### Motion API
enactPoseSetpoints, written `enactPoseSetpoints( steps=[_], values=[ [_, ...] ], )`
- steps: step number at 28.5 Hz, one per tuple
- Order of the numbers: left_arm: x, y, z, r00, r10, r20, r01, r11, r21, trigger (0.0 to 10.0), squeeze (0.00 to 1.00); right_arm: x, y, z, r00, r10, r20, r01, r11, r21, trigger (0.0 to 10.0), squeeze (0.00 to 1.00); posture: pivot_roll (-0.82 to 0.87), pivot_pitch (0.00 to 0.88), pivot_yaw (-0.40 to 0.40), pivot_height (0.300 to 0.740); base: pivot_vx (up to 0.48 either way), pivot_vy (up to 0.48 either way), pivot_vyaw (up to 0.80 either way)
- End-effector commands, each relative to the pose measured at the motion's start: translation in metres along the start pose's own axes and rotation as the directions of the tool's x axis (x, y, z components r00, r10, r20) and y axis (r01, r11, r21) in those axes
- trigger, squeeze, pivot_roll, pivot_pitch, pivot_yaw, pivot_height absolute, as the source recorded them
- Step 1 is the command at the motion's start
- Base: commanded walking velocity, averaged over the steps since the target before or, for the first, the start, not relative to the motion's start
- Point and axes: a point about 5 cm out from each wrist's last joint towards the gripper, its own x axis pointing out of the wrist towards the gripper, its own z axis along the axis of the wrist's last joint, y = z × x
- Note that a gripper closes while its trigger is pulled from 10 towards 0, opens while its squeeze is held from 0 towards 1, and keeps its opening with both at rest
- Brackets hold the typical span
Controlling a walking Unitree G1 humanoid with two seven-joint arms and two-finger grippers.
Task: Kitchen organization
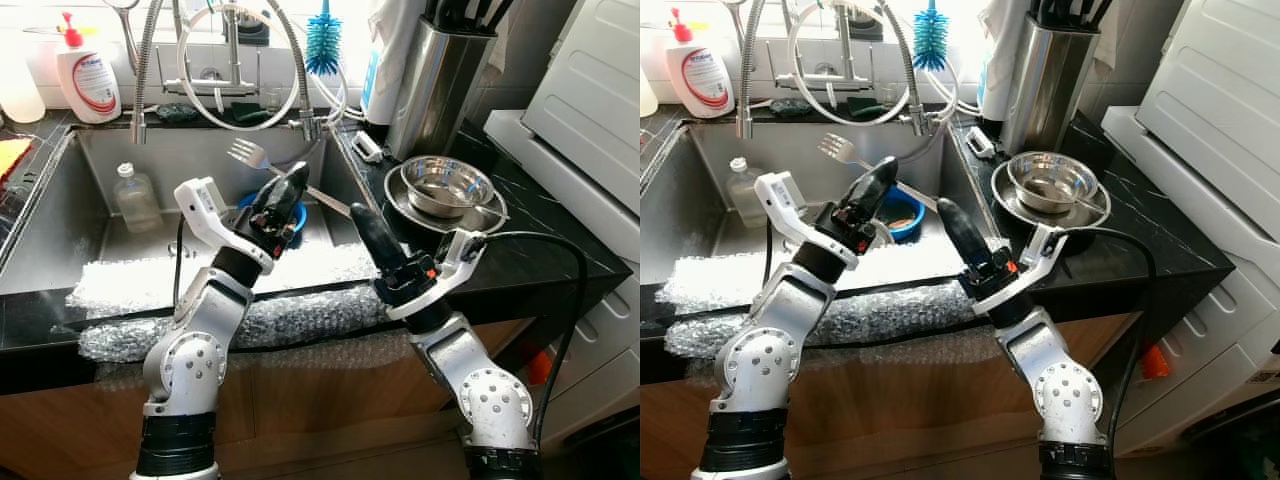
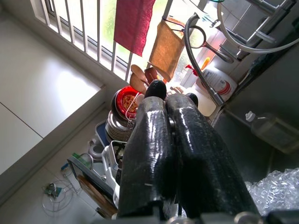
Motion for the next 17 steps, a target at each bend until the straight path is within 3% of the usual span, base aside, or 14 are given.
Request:
enactPoseSetpoints(
  steps=[1,4,5,6,7,17],
  values=[
    [0.0026,-0.0001,-0.0018,1.000,0.010,-0.006,-0.010,1.000,-0.003,10.0,0.00,-0.0158,-0.0014,-0.0175,0.999,-0.040,-0.013,0.041,0.998,0.043,10.0,0.00,0.01,0.010,-0.115,0.740,0.000,0.000,0.00],
    [0.0024,0.0002,-0.0021,1.000,0.012,-0.007,-0.012,1.000,-0.004,10.0,0.00,-0.0166,-0.0018,-0.0186,0.999,-0.046,-0.015,0.047,0.998,0.045,10.0,0.00,0.01,0.012,-0.116,0.740,0.000,0.000,0.00],
    [0.0024,0.0004,-0.0022,1.000,0.015,-0.006,-0.015,1.000,-0.009,3.1,0.00,-0.0174,-0.0023,-0.0197,0.999,-0.051,-0.016,0.052,0.997,0.050,10.0,0.00,0.01,0.012,-0.116,0.740,0.000,0.000,0.00],
    [0.0024,0.0004,-0.0022,1.000,0.015,-0.006,-0.015,1.000,-0.009,3.1,0.00,-0.0174,-0.0023,-0.0197,0.999,-0.051,-0.016,0.052,0.997,0.050,10.0,0.00,0.01,0.012,-0.116,0.740,0.000,0.000,0.00],
    [0.0023,0.0004,-0.0022,1.000,0.016,-0.005,-0.016,1.000,-0.010,0.0,0.00,-0.0182,-0.0030,-0.0207,0.998,-0.055,-0.016,0.056,0.997,0.052,10.0,0.00,0.01,0.014,-0.116,0.740,0.000,0.000,0.00],
    [0.0026,-0.0014,-0.0024,1.000,0.014,0.003,-0.014,1.000,-0.024,0.0,0.00,-0.0221,-0.0051,-0.0262,0.997,-0.080,-0.021,0.081,0.994,0.069,10.0,0.00,0.01,0.016,-0.115,0.740,0.000,0.000,0.00]
  ],
)
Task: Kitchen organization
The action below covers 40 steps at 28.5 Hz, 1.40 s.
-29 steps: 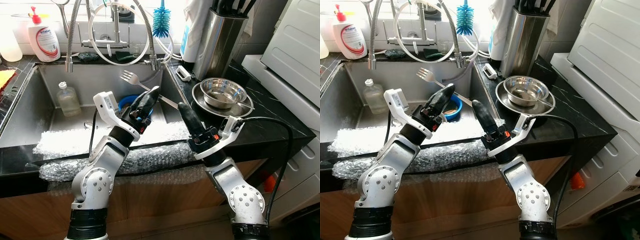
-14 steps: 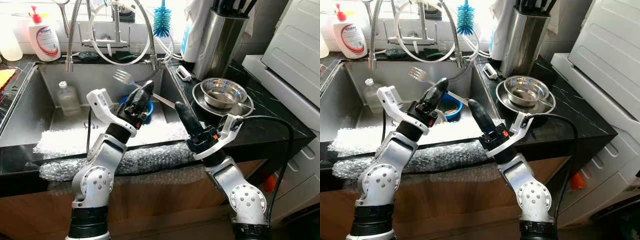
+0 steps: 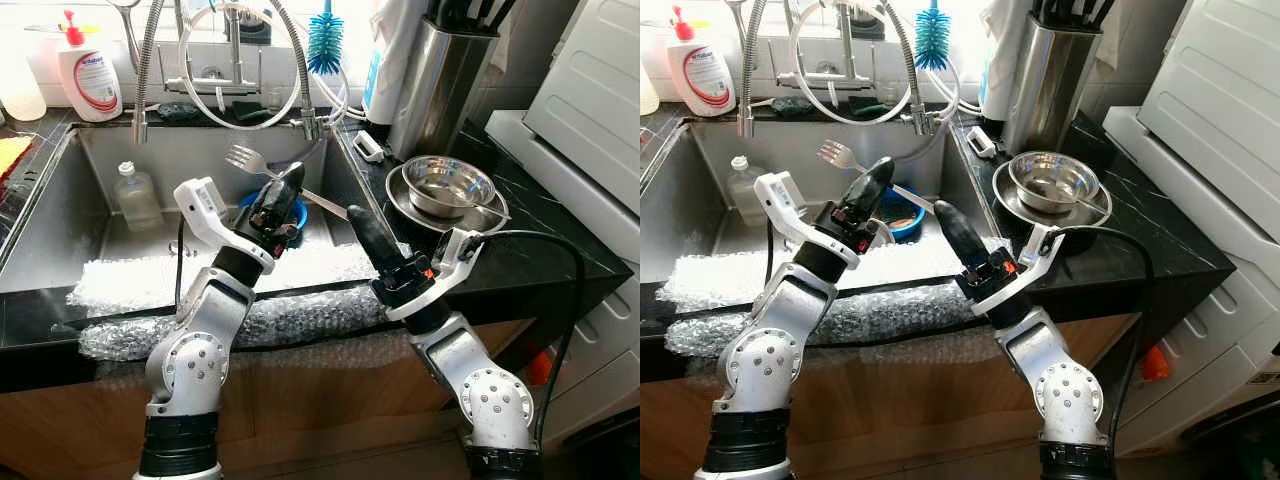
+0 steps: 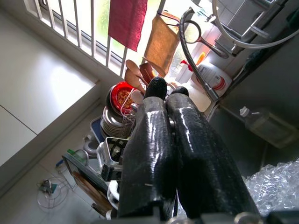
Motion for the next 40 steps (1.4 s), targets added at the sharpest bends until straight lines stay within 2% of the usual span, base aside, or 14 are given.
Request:
enactPoseSetpoints(
  steps=[1,13,23,24,25,32,33,35,36,39,40],
  values=[
    [0.002,-0.001,-0.002,1.000,0.008,-0.002,-0.008,1.000,-0.009,0.0,0.00,-0.021,-0.004,-0.025,0.999,-0.055,-0.001,0.054,0.995,0.081,10.0,0.00,0.01,0.016,-0.115,0.740,0.000,0.000,0.00],
    [0.002,0.001,0.001,0.999,0.035,0.029,-0.034,0.999,-0.043,0.0,0.00,-0.022,-0.012,-0.026,0.991,-0.131,0.022,0.131,0.991,0.022,10.0,0.00,0.01,0.017,-0.116,0.740,0.000,0.000,0.00],
    [0.002,0.002,0.002,0.998,0.047,0.042,-0.045,0.998,-0.053,0.0,0.00,-0.022,-0.019,-0.025,0.982,-0.187,0.025,0.186,0.982,0.016,10.0,0.00,0.01,0.015,-0.118,0.740,0.000,0.000,0.00],
    [0.002,0.003,0.002,0.998,0.050,0.044,-0.048,0.997,-0.055,0.0,0.00,-0.022,-0.019,-0.025,0.982,-0.188,0.024,0.187,0.982,0.012,10.0,0.78,0.01,0.014,-0.118,0.740,0.000,0.000,0.00],
    [0.002,0.003,0.003,0.997,0.053,0.048,-0.051,0.997,-0.058,0.0,0.00,-0.021,-0.019,-0.025,0.982,-0.185,0.024,0.185,0.983,0.013,10.0,1.00,0.01,0.014,-0.118,0.740,0.000,0.000,0.00],
    [0.006,0.004,0.015,0.989,0.080,0.122,-0.067,0.992,-0.107,0.0,0.00,-0.021,-0.019,-0.025,0.982,-0.191,0.012,0.191,0.982,0.003,10.0,1.00,0.01,0.004,-0.117,0.740,0.000,0.000,0.00],
    [0.006,0.005,0.018,0.984,0.097,0.147,-0.080,0.990,-0.118,0.0,0.00,-0.021,-0.020,-0.025,0.980,-0.199,0.011,0.199,0.980,-0.002,10.0,0.73,0.01,0.002,-0.117,0.740,0.000,0.000,0.00],
    [0.006,0.005,0.021,0.981,0.106,0.161,-0.087,0.989,-0.121,0.0,0.00,-0.021,-0.020,-0.026,0.979,-0.204,0.011,0.204,0.979,-0.004,10.0,0.73,0.01,0.002,-0.117,0.740,0.000,0.000,0.00],
    [0.007,0.006,0.025,0.974,0.126,0.189,-0.102,0.986,-0.132,0.0,0.00,-0.020,-0.021,-0.025,0.978,-0.209,0.014,0.209,0.978,-0.005,10.0,0.00,0.00,0.000,-0.118,0.740,0.000,0.000,0.00],
    [0.008,0.012,0.050,0.920,0.216,0.327,-0.177,0.974,-0.145,0.0,0.00,-0.019,-0.020,-0.024,0.977,-0.213,-0.005,0.213,0.975,-0.059,10.0,0.00,0.00,0.000,-0.119,0.740,0.000,0.000,0.00],
    [0.008,0.015,0.057,0.903,0.244,0.354,-0.225,0.970,-0.093,0.0,0.00,-0.017,-0.020,-0.026,0.974,-0.223,-0.049,0.215,0.968,-0.126,10.0,0.00,0.00,0.000,-0.118,0.740,0.000,0.000,0.00]
  ],
)
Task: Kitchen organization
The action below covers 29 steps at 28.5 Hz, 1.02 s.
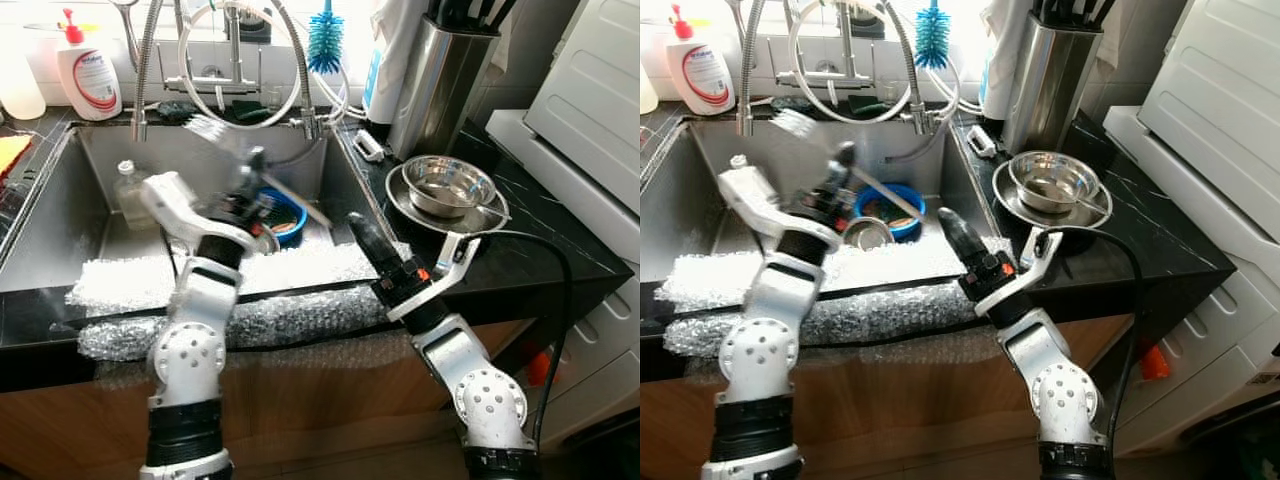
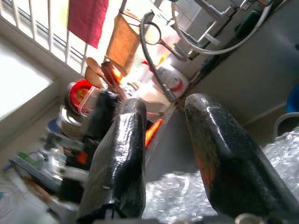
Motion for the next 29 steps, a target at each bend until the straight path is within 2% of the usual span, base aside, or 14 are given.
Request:
enactPoseSetpoints(
  steps=[1,2,3,4,5,6,8,9,11,13,17,22,24,29],
  values=[
    [0.006,-0.004,0.010,0.998,0.023,0.058,-0.031,0.989,0.145,0.0,0.00,-0.012,-0.002,-0.030,0.994,-0.047,-0.101,0.042,0.998,-0.048,10.0,0.00,0.00,0.000,-0.118,0.740,0.000,0.000,0.00],
    [0.008,-0.006,0.017,0.995,0.011,0.099,-0.044,0.938,0.343,0.0,0.00,-0.010,-0.001,-0.032,0.986,-0.078,-0.144,0.051,0.981,-0.187,10.0,0.00,0.01,0.000,-0.116,0.740,0.000,0.000,0.00],
    [0.008,-0.007,0.018,0.994,0.002,0.109,-0.044,0.922,0.384,0.0,0.00,-0.008,-0.001,-0.032,0.985,-0.091,-0.146,0.057,0.973,-0.223,10.0,0.00,0.01,0.000,-0.116,0.740,0.000,0.000,0.00],
    [0.009,-0.007,0.018,0.993,-0.002,0.114,-0.044,0.916,0.398,2.5,0.00,-0.008,-0.002,-0.032,0.985,-0.098,-0.144,0.061,0.969,-0.240,10.0,0.00,0.01,0.000,-0.116,0.740,0.000,0.000,0.00],
    [0.009,-0.008,0.019,0.993,-0.006,0.121,-0.050,0.889,0.455,10.0,0.00,-0.004,0.001,-0.030,0.984,-0.107,-0.145,0.056,0.947,-0.316,10.0,0.00,0.00,0.000,-0.113,0.740,0.000,0.000,0.00],
    [0.009,-0.008,0.019,0.993,-0.006,0.121,-0.050,0.889,0.455,10.0,0.00,-0.004,0.001,-0.030,0.984,-0.107,-0.145,0.056,0.947,-0.316,10.0,0.00,0.00,0.000,-0.113,0.740,0.000,0.000,0.00],
    [0.009,-0.004,0.011,0.996,-0.005,0.085,-0.049,0.786,0.616,10.0,0.00,0.006,0.009,-0.022,0.986,-0.118,-0.122,0.044,0.872,-0.487,10.0,0.00,0.00,0.000,-0.110,0.740,0.000,0.000,0.00],
    [0.008,0.000,0.003,0.999,-0.007,0.044,-0.026,0.704,0.709,10.0,0.00,0.009,0.011,-0.019,0.986,-0.132,-0.105,0.047,0.811,-0.584,10.0,0.00,0.00,0.000,-0.110,0.740,0.000,0.000,0.00],
    [0.003,0.004,-0.003,1.000,-0.002,0.027,-0.019,0.690,0.724,10.0,0.00,0.010,0.011,-0.017,0.984,-0.156,-0.090,0.050,0.718,-0.694,10.0,0.00,0.00,0.000,-0.110,0.740,0.000,0.000,0.00],
    [-0.001,0.008,-0.006,0.999,0.018,0.039,-0.041,0.692,0.721,10.0,0.00,0.010,0.012,-0.012,0.985,-0.167,-0.036,0.086,0.668,-0.739,10.0,0.00,0.00,0.000,-0.107,0.740,0.000,0.000,0.00],
    [-0.003,0.010,-0.007,0.998,0.017,0.057,-0.053,0.685,0.727,10.0,0.00,0.009,0.012,-0.001,0.983,-0.172,0.071,0.166,0.645,-0.746,10.0,0.00,0.00,0.000,-0.107,0.740,0.000,0.000,0.00],
    [-0.003,0.011,-0.009,0.999,-0.003,0.053,-0.040,0.616,0.787,10.0,0.00,0.014,0.021,0.014,0.977,-0.125,0.172,0.212,0.576,-0.789,10.0,0.00,0.00,0.000,-0.105,0.740,0.000,0.000,0.00],
    [-0.003,0.014,-0.011,1.000,-0.011,0.026,-0.016,0.553,0.833,10.0,0.00,0.014,0.023,0.017,0.974,-0.114,0.193,0.224,0.552,-0.803,10.0,0.00,0.00,0.001,-0.105,0.740,0.000,0.000,0.00],
    [-0.005,0.025,-0.014,1.000,0.014,-0.007,0.000,0.466,0.885,10.0,0.00,0.011,0.019,0.020,0.966,-0.133,0.223,0.259,0.536,-0.803,10.0,0.00,0.00,0.000,-0.102,0.740,0.000,0.000,0.00]
  ],
)
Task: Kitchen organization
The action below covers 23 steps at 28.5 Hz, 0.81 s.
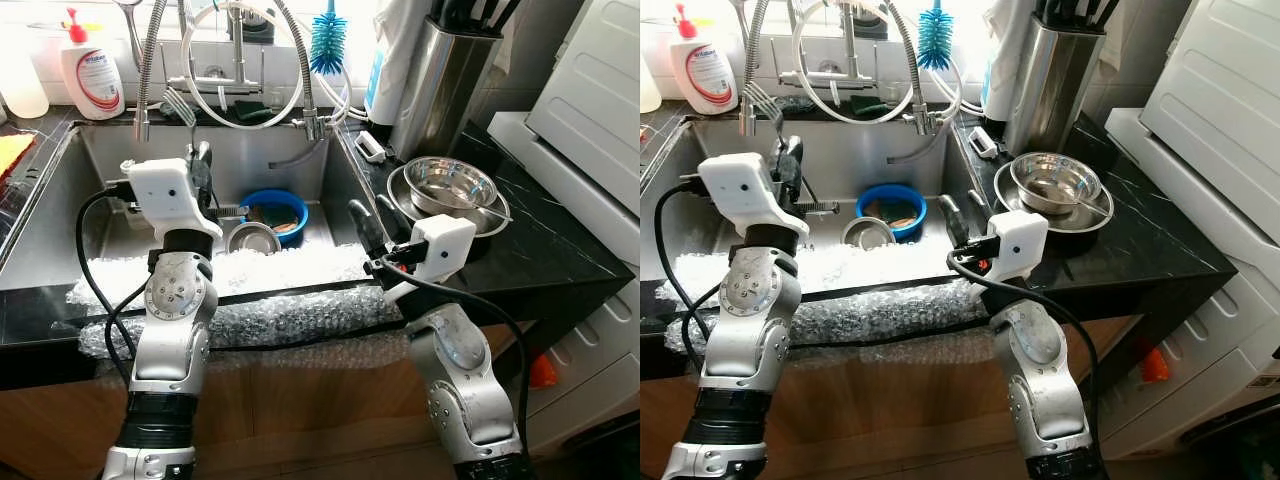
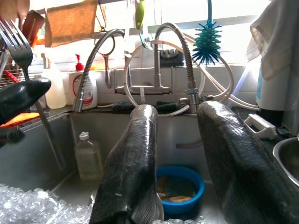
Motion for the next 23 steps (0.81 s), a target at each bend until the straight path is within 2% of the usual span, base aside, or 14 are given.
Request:
enactPoseSetpoints(
  steps=[1,9,15,18,23],
  values=[
    [-0.002,-0.001,-0.006,1.000,-0.010,-0.016,0.011,0.998,0.061,10.0,0.00,0.000,-0.006,0.005,0.999,-0.029,0.025,0.030,0.999,-0.021,10.0,0.00,0.00,0.001,-0.102,0.740,0.000,0.000,0.00],
    [-0.005,0.007,-0.026,0.995,-0.006,-0.103,0.022,0.987,0.157,10.0,0.00,-0.005,-0.013,-0.001,0.998,-0.064,0.005,0.064,0.996,-0.056,10.0,0.00,0.00,0.002,-0.098,0.740,0.000,0.000,0.00],
    [-0.004,0.016,-0.037,0.983,0.038,-0.180,-0.005,0.984,0.180,10.0,0.00,-0.008,-0.021,-0.006,0.995,-0.098,-0.027,0.096,0.992,-0.077,10.0,0.00,0.00,0.003,-0.099,0.740,0.000,0.000,0.00],
    [-0.003,0.021,-0.041,0.974,0.076,-0.214,-0.043,0.987,0.154,10.0,0.00,-0.008,-0.023,-0.008,0.994,-0.106,-0.041,0.102,0.991,-0.092,10.0,0.00,0.00,0.002,-0.101,0.740,0.000,0.000,0.00],
    [-0.003,0.021,-0.043,0.968,0.080,-0.237,-0.041,0.985,0.166,10.0,0.00,-0.008,-0.024,-0.010,0.993,-0.108,-0.049,0.103,0.990,-0.092,10.0,0.00,0.00,0.004,-0.104,0.740,0.000,0.000,0.00]
  ],
)
